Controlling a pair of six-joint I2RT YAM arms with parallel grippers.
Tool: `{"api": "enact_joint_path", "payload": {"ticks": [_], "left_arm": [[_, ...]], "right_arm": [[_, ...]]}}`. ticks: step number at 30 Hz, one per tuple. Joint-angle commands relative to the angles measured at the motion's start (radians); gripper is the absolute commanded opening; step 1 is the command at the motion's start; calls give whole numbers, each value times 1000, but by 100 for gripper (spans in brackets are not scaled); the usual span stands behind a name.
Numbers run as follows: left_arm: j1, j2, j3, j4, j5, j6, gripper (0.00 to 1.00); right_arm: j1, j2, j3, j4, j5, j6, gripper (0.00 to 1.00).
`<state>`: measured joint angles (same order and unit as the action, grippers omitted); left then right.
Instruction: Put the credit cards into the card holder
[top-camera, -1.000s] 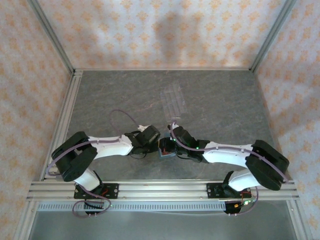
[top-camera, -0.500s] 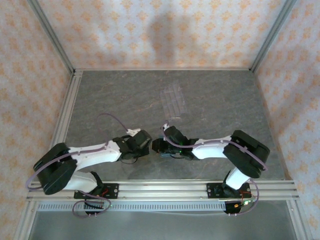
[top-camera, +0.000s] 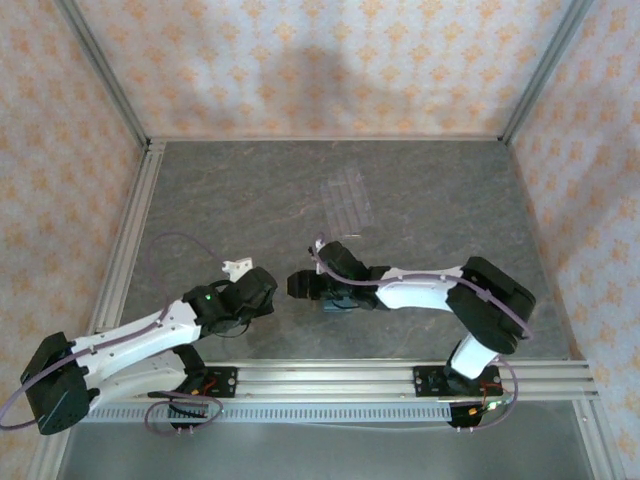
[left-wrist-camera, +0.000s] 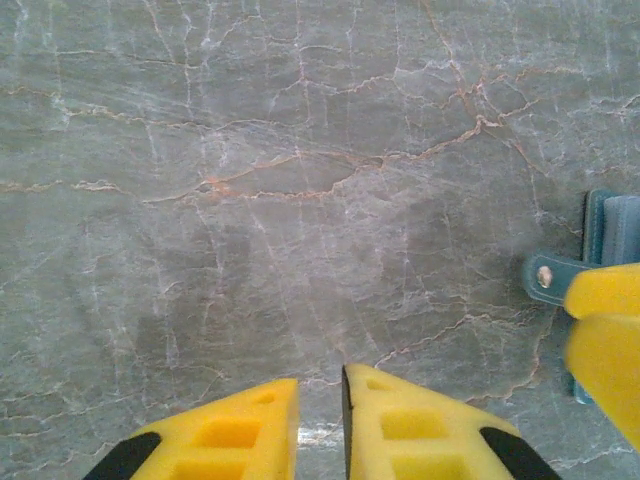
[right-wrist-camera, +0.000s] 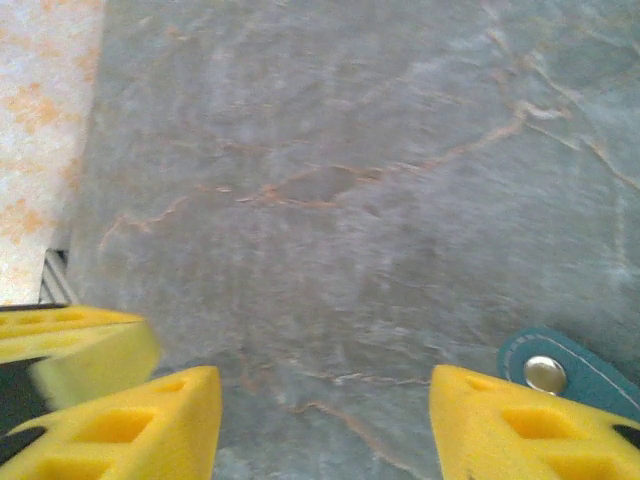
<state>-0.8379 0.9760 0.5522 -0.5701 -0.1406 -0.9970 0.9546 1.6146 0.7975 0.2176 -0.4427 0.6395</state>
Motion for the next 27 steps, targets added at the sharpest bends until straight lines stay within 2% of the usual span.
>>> {"api": "enact_joint_path", "payload": {"ticks": [1,6,9,10,13,16,21,27], "left_arm": [[2,-6,1,-53,-45,7,21],[1,51,45,-51,-41,42,28],[1,110,96,-46,-17,71,28],[0,125,109,-31,-1,80,28],[-2,174,150,22,51,110,28],[-4,244,216,45,86,136,28],[-12,376,327,63,133,162,27],[-13,513,414,82,160,182,26]], "right_arm": [[1,-101,43,-164,-24,-68,62],[-24,-245,26,-284,57,-119,67],[-51,-334,-16,-345,150,-126,65],[-59,-358,-41,-351,173,-123,59],[-76,-395,-106,-339,208,-100,31],[-78,-358,-130,-326,213,-91,15],[-76,-220,-120,-268,168,-74,11],[-77,-129,-138,-233,211,-47,10]]}}
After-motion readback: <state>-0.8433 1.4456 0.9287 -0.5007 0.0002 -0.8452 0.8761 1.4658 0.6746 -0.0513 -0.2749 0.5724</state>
